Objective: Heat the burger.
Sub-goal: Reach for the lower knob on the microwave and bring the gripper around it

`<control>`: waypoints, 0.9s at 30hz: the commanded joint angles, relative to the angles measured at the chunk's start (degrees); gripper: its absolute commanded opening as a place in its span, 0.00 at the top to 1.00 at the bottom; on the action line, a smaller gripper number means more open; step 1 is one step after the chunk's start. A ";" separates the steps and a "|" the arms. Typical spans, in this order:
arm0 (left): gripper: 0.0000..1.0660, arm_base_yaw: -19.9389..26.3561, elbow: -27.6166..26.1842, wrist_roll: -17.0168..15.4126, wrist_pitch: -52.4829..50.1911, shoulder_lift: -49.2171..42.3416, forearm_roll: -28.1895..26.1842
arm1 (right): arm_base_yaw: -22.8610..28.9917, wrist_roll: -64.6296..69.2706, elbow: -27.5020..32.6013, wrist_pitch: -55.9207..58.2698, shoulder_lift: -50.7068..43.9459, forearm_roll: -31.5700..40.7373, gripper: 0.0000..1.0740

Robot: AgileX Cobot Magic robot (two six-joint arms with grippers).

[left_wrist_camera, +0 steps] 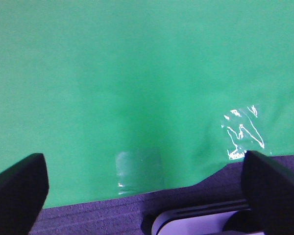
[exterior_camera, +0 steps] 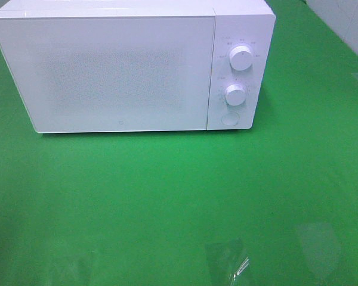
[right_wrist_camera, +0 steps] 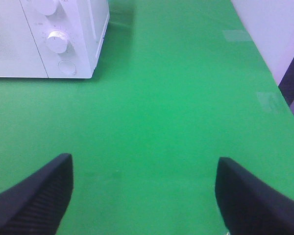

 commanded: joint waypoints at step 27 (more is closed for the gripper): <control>0.06 0.11 2.64 -0.29 0.46 -34.66 0.52 | -0.29 -0.52 0.11 -0.52 -1.43 0.34 0.29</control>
